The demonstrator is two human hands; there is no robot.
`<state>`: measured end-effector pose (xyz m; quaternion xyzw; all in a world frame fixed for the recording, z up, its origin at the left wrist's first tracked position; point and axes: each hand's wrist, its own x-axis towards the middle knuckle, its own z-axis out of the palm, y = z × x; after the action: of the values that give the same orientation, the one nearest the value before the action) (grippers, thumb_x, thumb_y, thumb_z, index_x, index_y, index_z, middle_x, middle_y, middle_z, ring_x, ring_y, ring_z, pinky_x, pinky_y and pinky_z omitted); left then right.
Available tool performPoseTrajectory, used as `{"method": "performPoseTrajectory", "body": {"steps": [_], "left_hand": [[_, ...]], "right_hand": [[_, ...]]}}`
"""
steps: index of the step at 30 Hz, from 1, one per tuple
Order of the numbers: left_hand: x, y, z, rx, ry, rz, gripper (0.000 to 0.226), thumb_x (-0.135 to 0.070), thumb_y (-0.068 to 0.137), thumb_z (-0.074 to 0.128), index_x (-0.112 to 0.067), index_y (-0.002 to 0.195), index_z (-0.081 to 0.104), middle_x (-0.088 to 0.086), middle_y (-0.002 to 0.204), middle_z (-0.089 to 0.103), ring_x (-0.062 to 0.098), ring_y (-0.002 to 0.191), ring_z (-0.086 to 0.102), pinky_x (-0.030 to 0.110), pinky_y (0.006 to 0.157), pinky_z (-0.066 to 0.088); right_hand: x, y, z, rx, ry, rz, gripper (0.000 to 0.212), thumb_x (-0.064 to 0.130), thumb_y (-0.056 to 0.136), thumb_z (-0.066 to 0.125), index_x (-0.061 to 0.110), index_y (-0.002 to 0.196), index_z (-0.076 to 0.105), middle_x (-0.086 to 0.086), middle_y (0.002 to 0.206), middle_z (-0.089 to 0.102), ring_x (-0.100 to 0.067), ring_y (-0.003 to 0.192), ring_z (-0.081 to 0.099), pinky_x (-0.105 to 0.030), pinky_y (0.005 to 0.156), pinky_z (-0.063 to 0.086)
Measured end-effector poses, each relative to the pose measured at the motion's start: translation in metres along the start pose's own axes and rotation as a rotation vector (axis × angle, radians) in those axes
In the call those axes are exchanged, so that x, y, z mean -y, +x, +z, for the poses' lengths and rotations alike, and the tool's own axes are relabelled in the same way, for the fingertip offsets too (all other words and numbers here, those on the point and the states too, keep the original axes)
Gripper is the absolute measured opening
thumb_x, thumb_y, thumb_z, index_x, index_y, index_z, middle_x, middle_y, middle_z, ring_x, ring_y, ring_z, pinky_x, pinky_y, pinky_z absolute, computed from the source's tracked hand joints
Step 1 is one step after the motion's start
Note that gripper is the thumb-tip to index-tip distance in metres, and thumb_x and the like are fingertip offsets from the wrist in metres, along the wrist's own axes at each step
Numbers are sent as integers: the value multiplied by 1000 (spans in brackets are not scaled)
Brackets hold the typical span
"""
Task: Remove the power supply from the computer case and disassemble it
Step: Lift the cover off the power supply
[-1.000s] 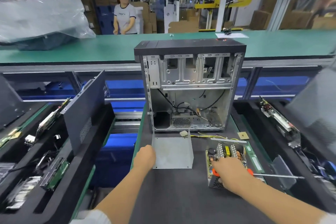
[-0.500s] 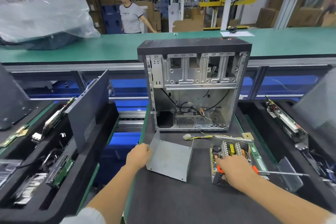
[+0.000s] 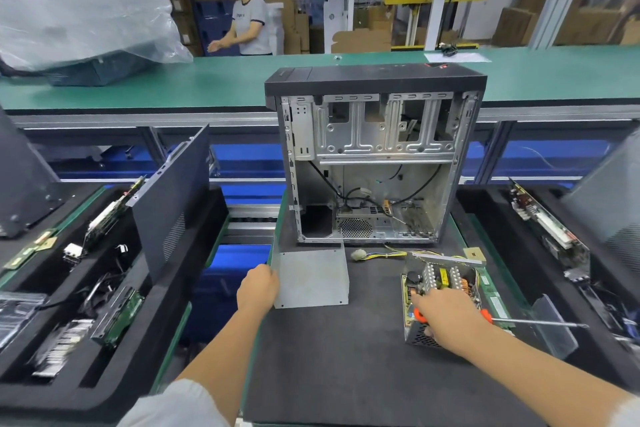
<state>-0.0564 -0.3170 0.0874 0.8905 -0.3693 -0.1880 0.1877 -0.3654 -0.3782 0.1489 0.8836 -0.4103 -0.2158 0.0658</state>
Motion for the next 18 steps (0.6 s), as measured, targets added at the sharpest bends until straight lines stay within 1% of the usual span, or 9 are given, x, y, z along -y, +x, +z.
{"method": "performPoseTrajectory", "body": {"steps": [2,5,8,12,16,18], "left_hand": [[-2,2,2,-6,3,1,32,-9,93,35,-14,64,24,-1,66,33,19,57,27,31,50,19],[-7,4,4,-8,-15,16,33,-11,95,35,-13,64,25,0,67,34,21,59,30,31,51,22],[-13,6,7,6,-40,35,34,-12,96,36,-12,63,26,1,65,35,20,57,29,30,50,22],[-15,10,9,-8,-62,50,37,-14,95,39,-13,61,25,0,62,32,20,55,26,29,49,20],[-13,15,10,14,-115,57,40,-15,95,43,-14,61,22,1,61,30,20,56,23,28,53,19],[-14,16,9,45,-167,66,45,-20,98,46,-15,60,21,1,60,29,20,57,23,30,55,19]], "right_hand": [[0,0,1,0,-3,-1,24,11,89,58,16,111,49,-7,113,61,-28,105,61,-34,77,46],[-1,1,1,-7,-3,3,30,10,89,58,15,118,51,-7,112,62,-27,104,62,-33,75,45],[-1,2,0,-7,-4,5,31,10,89,58,15,119,52,-7,113,62,-27,105,62,-32,72,42],[-2,2,-1,2,18,10,32,9,89,58,17,119,54,-7,114,63,-27,105,62,-34,79,47],[-3,3,0,9,26,-1,29,8,89,57,16,117,55,-7,113,63,-27,105,61,-34,78,46],[-3,4,-2,11,29,-4,27,7,89,56,17,114,55,-7,112,63,-26,104,62,-33,78,46]]}}
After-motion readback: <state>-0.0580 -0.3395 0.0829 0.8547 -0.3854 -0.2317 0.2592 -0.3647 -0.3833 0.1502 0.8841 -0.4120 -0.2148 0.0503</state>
